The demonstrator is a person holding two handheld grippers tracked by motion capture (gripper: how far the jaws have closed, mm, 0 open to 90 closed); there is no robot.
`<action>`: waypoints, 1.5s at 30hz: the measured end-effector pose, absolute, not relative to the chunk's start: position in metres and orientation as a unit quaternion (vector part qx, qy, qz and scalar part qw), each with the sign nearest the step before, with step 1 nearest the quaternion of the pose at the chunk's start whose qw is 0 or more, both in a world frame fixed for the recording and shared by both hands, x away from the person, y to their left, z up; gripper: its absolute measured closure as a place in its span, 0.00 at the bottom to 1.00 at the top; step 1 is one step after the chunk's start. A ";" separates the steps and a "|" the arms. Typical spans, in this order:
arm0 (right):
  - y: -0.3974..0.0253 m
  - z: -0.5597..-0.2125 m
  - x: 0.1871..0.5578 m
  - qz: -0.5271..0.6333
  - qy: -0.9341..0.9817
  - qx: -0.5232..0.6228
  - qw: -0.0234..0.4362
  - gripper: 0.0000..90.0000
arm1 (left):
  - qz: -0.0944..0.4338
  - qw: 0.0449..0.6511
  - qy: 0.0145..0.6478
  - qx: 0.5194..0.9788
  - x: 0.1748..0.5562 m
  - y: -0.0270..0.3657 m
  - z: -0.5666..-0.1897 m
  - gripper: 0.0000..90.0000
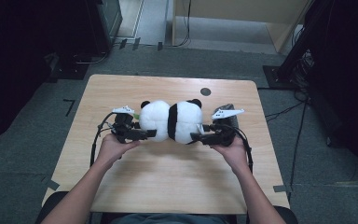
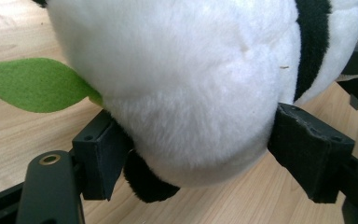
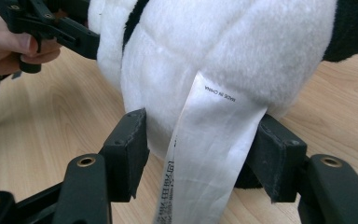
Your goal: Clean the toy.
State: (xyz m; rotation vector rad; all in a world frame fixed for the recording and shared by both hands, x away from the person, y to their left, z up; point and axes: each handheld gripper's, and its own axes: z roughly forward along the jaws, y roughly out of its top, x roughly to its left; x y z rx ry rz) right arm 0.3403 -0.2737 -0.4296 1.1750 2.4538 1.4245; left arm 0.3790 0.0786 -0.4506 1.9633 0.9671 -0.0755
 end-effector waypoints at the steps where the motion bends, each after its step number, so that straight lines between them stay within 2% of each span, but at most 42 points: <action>1: -0.273 -0.430 0.340 0.462 0.800 0.383 0.037 0.45 | -0.029 0.458 0.393 0.797 0.379 0.079 -0.452 0.25; 21: -0.268 -0.445 0.355 0.454 0.797 0.395 0.045 0.43 | -0.028 0.440 0.418 0.795 0.390 0.081 -0.469 0.23; 28: -0.271 -0.445 0.357 0.451 0.795 0.402 0.046 0.44 | 0.025 0.422 0.416 0.805 0.388 0.081 -0.468 0.24; 29: -0.272 -0.445 0.357 0.453 0.794 0.402 0.046 0.44 | 0.024 0.424 0.411 0.806 0.388 0.081 -0.468 0.27; 37: -0.276 -0.443 0.358 0.454 0.793 0.404 0.054 0.44 | 0.020 0.430 0.412 0.803 0.389 0.081 -0.468 0.27; 41: -0.286 -0.439 0.359 0.456 0.789 0.406 0.066 0.49 | 0.021 0.436 0.412 0.800 0.389 0.083 -0.467 0.27; 45: -0.298 -0.437 0.361 0.455 0.784 0.416 0.078 0.49 | 0.027 0.439 0.411 0.799 0.390 0.083 -0.465 0.28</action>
